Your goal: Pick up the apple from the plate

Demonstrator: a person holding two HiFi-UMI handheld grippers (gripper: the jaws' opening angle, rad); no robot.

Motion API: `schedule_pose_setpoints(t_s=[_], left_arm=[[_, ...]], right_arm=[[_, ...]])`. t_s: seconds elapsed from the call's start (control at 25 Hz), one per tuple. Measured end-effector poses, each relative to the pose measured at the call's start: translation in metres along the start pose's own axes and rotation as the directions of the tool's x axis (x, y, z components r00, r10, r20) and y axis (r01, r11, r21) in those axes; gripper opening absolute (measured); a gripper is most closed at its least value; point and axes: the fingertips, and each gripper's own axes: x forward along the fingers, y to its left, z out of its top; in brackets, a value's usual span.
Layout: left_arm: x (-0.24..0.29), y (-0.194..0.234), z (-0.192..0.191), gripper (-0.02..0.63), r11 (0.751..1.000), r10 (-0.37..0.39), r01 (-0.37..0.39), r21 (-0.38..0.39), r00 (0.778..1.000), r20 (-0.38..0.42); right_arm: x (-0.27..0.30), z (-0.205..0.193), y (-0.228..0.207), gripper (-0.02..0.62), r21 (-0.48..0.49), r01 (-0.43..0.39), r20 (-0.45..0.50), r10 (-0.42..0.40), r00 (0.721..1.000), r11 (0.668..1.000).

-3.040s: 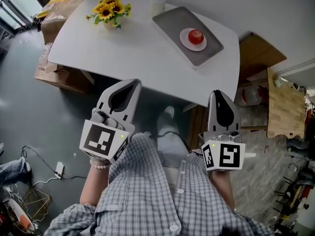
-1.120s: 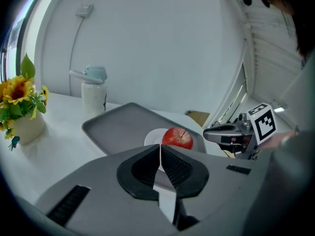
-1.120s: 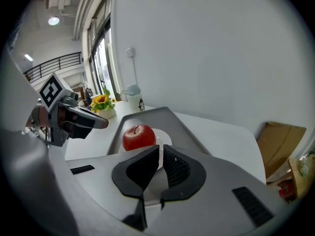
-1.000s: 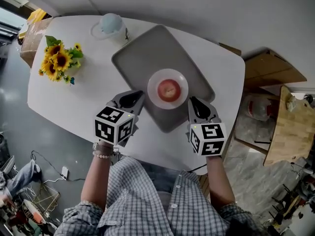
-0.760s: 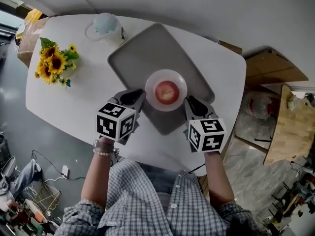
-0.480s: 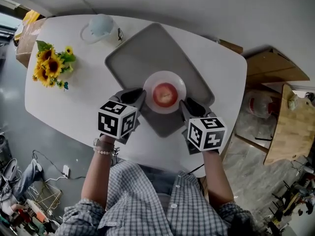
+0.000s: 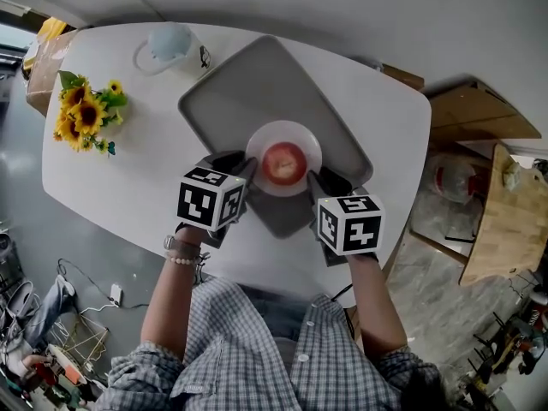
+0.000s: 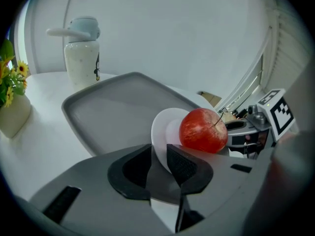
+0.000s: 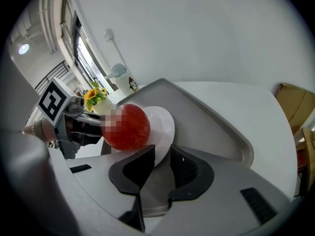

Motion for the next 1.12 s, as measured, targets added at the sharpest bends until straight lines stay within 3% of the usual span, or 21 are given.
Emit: schedule_pose_setpoints(t_s=[0.2,0.4,0.68,1.12], left_arm=[[0.001,0.002,-0.001,0.080,0.995,-0.035,0.035,-0.097,0.999,0.008],[0.003,0.000,-0.001,0.081,0.991,-0.043,0.044,-0.129,0.999,0.007],[-0.003,-0.002,-0.004,0.081,0.990,-0.051,0.052,-0.134,0.999,0.011],[-0.033,0.009,-0.010,0.080,0.991,-0.033,0.041,-0.130,0.997,0.067]], right_arm=[[0.001,0.002,-0.001,0.083,0.038,0.010,-0.002,-0.010,1.000,0.999],[0.001,0.002,-0.003,0.083,0.117,0.015,0.002,-0.015,1.000,0.993],[-0.004,0.002,0.001,0.083,0.150,0.024,0.015,-0.027,1.000,0.988],[-0.010,0.000,0.031,0.082,0.095,0.031,0.023,-0.034,0.999,0.995]])
